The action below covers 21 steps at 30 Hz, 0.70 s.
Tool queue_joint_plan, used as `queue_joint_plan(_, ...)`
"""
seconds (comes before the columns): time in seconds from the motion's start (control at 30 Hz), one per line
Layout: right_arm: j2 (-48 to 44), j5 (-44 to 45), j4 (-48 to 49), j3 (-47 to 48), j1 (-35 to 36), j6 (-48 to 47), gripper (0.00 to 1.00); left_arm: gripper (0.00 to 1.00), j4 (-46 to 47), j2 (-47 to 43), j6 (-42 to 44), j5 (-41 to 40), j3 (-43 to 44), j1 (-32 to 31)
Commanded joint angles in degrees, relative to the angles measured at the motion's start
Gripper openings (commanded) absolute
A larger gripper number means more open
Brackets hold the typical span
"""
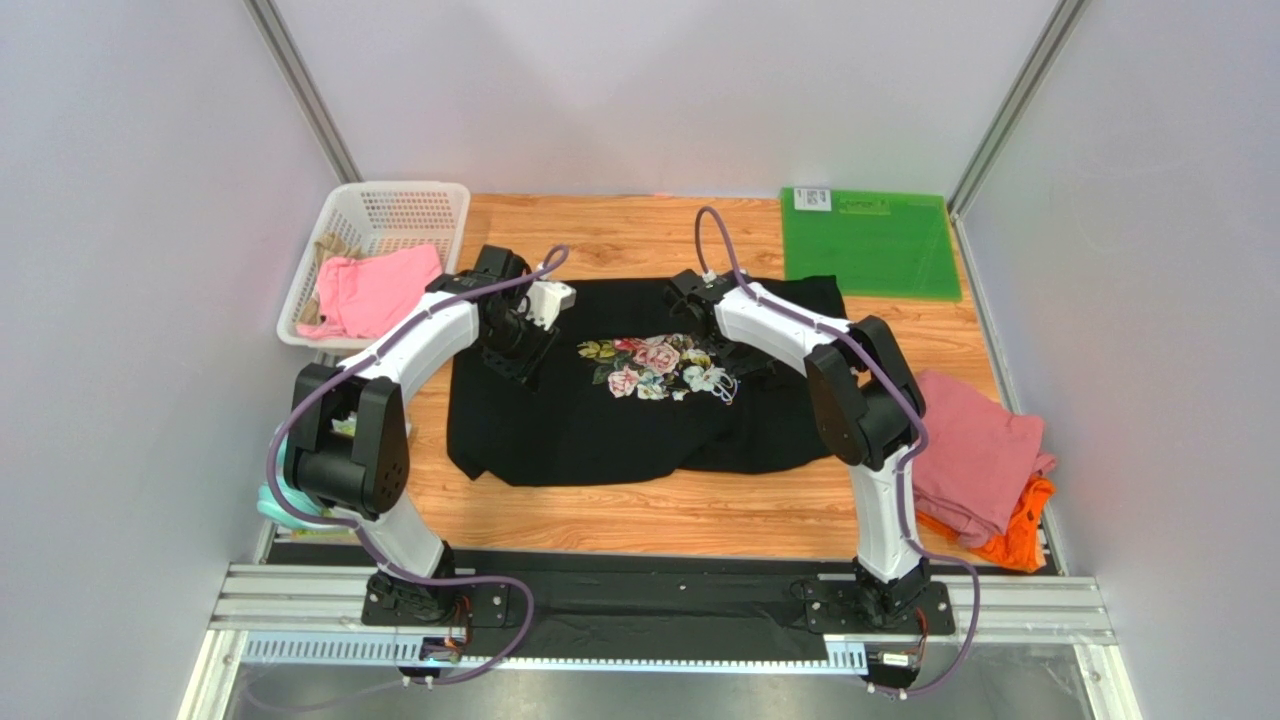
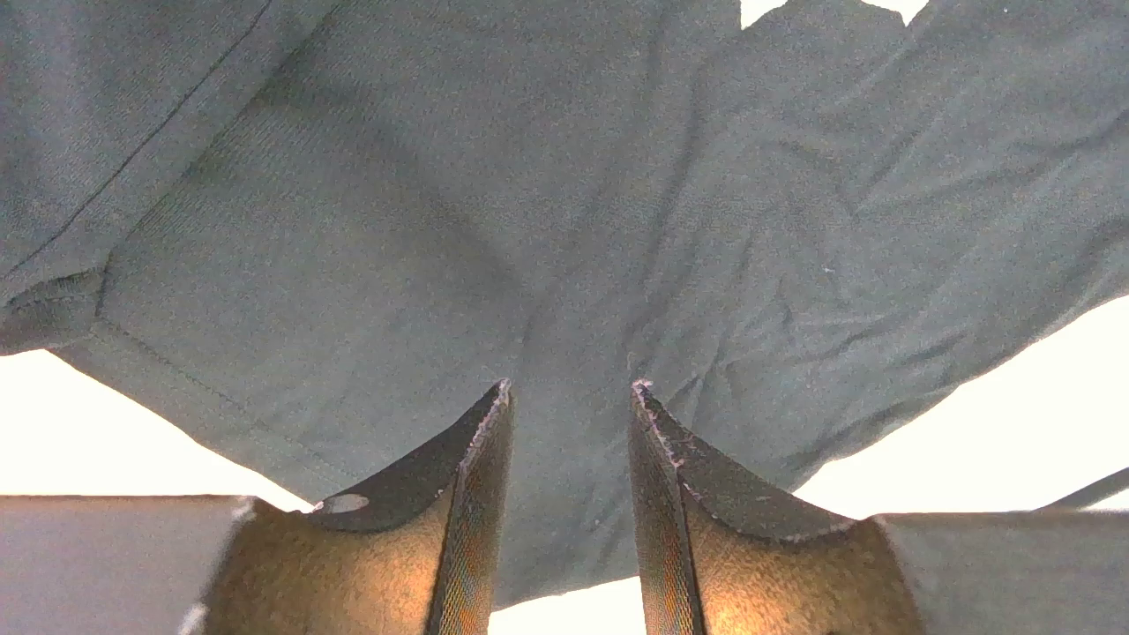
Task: Fold and stack the t-shirts
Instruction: Fold the flattened tshirt in 1/3 of the way
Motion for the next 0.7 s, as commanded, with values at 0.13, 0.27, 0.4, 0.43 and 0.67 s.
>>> queue_joint_plan(0.13, -7.12, 2.86, -5.02, 4.0, -0.77, 2.17, 0.0, 0.44, -0.38, -3.24, 0.18, 0.21, 1.39, -0.35)
queue_joint_plan(0.27, -12.14, 0.84, -7.04, 4.18, -1.3, 2.95, 0.0, 0.44, -0.47, -4.12, 0.18, 0.21, 1.22, -0.35)
queue_joint_plan(0.4, -16.62, 1.27, -9.68, 2.69, -1.3, 4.1, 0.0, 0.44, -0.56, -4.73, 0.27, 0.3, 0.86, -0.35)
queue_joint_plan(0.43, -17.41, 1.36, -9.68, 2.08, -1.39, 4.36, 0.0, 0.44, -0.56, -4.91, 0.27, 0.38, 0.6, -0.35)
queue_joint_plan(0.67, -19.09, -2.76, -9.94, -4.42, -1.39, 5.51, 0.2, 0.44, -0.65, -6.05, 0.18, 0.3, 0.51, -0.35)
